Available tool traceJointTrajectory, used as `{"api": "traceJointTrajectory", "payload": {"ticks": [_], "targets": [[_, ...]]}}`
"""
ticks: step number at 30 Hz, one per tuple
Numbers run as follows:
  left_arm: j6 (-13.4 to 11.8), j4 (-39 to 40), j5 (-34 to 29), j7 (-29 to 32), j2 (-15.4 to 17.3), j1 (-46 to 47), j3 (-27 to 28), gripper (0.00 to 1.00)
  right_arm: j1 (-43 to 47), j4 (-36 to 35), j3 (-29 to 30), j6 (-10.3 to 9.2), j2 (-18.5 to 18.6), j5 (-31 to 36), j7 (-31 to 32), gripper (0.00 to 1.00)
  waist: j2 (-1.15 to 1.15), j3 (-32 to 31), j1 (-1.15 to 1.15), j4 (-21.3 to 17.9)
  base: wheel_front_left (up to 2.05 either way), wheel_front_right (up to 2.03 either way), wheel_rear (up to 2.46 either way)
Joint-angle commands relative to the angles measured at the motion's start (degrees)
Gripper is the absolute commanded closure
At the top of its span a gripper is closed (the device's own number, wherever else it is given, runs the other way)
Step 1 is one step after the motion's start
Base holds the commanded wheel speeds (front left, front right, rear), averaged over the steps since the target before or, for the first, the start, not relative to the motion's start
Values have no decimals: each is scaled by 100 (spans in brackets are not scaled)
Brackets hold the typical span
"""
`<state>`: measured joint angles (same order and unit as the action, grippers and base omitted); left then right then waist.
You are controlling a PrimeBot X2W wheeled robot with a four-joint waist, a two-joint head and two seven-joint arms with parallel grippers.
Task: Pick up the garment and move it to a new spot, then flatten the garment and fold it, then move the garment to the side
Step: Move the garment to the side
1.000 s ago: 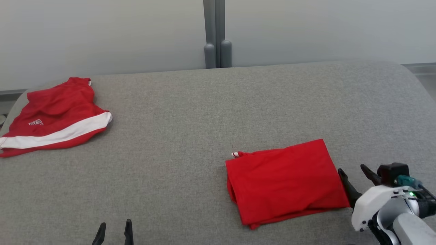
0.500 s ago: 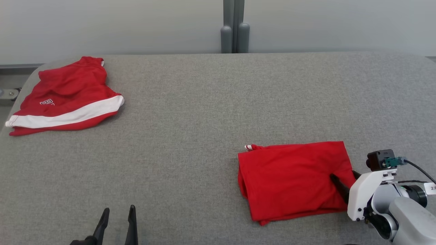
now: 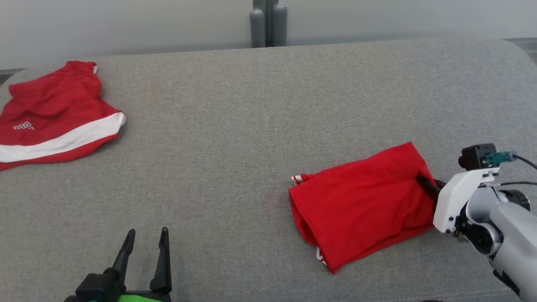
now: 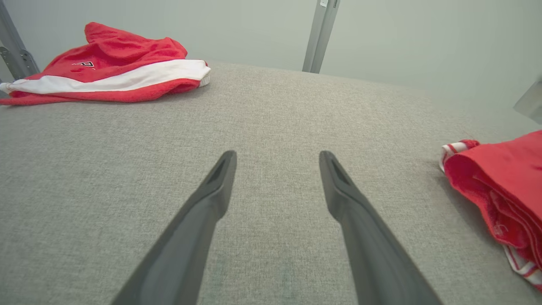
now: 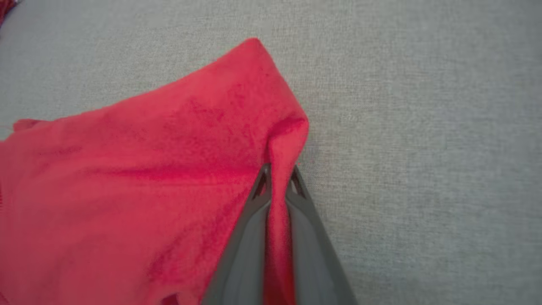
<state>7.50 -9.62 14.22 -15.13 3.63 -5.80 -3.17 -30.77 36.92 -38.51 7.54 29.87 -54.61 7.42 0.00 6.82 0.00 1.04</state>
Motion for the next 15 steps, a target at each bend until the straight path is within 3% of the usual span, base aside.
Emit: {"api": "traceJointTrajectory", "payload": {"ticks": [1,8,15], "targets": [[0,47,-7,0,49,148,-4,0,-162,-30,-82,-11,107,-6,-102,100,0,219,0,-307,0,0,0],[0,207,-8,0,149,466,-168,0,-1142,178,-415,-11,412,293,-712,100,0,619,0,-751,0,0,0],[0,292,-12,1,233,768,-313,0,-1827,789,-288,-11,658,327,-991,100,0,1092,0,-884,0,0,0]]}}
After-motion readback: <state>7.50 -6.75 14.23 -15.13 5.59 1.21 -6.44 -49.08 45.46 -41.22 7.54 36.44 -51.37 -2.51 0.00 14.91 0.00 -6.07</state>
